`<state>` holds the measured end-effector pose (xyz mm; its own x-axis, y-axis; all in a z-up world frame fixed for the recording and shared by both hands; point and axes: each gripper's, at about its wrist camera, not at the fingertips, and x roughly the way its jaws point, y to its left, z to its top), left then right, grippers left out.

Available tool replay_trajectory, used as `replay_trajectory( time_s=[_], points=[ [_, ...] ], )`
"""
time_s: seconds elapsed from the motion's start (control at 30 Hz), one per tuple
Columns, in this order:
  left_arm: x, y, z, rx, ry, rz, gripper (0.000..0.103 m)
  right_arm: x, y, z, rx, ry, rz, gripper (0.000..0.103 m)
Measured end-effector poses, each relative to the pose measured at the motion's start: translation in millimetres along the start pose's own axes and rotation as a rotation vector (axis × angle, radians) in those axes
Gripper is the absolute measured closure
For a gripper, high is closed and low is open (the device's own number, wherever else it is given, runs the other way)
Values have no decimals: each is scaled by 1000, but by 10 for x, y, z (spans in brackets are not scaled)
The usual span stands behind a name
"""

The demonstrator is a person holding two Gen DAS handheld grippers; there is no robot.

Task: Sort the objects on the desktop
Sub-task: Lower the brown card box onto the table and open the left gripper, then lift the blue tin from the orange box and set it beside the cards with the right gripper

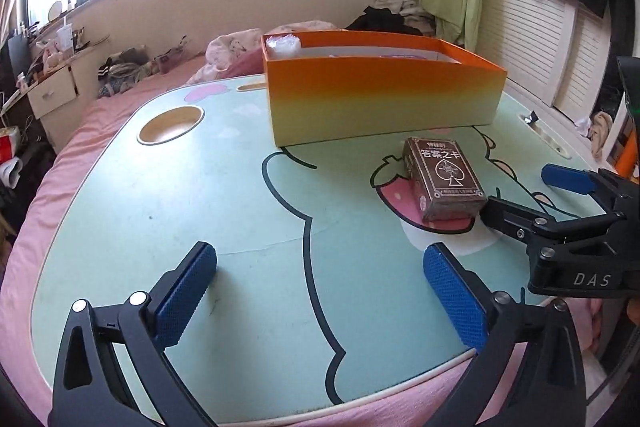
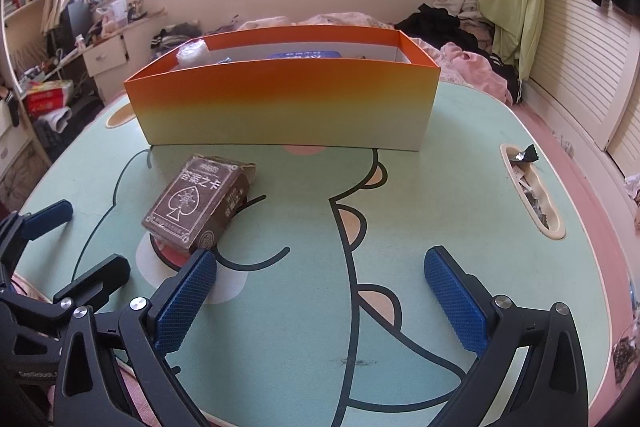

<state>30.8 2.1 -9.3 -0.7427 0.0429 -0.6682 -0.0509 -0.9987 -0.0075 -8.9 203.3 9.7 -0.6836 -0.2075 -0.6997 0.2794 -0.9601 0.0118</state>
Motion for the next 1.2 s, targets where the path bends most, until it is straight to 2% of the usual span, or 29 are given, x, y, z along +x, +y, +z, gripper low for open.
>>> replay_trajectory(
  time_s=[0.1, 0.17, 0.23, 0.33, 0.37, 0.4, 0.43, 0.53, 0.7, 0.73, 0.8, 0.87, 0.9, 1.03, 1.1, 1.2],
  points=[
    [13, -28, -21, 0, -3, -1, 0, -35, -26, 7, 17, -14, 29, 0],
    [0, -52, -21, 1, -8, -1, 0, -87, -78, 21, 36, -31, 71, 13],
    [5, -56, -22, 1, -10, -2, 0, -140, -132, 107, 36, -39, 119, 22],
    [-81, -113, -17, 1, -18, 2, 0, -360, -161, 502, 21, -124, 147, 24],
    [-80, -117, -18, 1, -18, 3, 0, -406, -144, 736, 8, -139, 186, 24],
    [-91, -98, -14, 0, -20, 2, 0, -388, -132, 858, -1, -121, 211, 24],
    [-104, -90, -23, 0, -21, 3, 0, -281, -91, 1100, -12, -55, 228, 24],
    [-103, -89, -20, 0, -21, 3, 0, 80, 12, 1457, -40, 84, 171, 24],
    [-103, -100, 5, 0, -22, 2, 0, 679, 59, 1600, -44, 250, 54, 24],
    [-107, -101, 9, 0, -22, 2, 0, 810, 60, 1591, -37, 292, 50, 24],
    [-115, -101, 9, 1, -23, 2, 0, 951, -10, 1531, -3, 327, 111, 23],
    [-116, -104, 12, 1, -24, 2, 0, 976, -84, 1563, 17, 313, 83, 37],
    [-115, -107, 11, 0, -24, 1, 0, 973, -102, 1568, 17, 313, 75, 36],
    [-122, -118, 11, -1, -24, -1, 0, 686, -248, 1604, 82, 221, 173, 37],
    [-120, -118, 11, -2, -23, -1, 0, 325, -332, 1629, 121, 119, 218, 36],
    [-119, -114, 9, -2, -23, -1, 0, -192, -330, 1566, 103, 3, 261, 36]
  ],
)
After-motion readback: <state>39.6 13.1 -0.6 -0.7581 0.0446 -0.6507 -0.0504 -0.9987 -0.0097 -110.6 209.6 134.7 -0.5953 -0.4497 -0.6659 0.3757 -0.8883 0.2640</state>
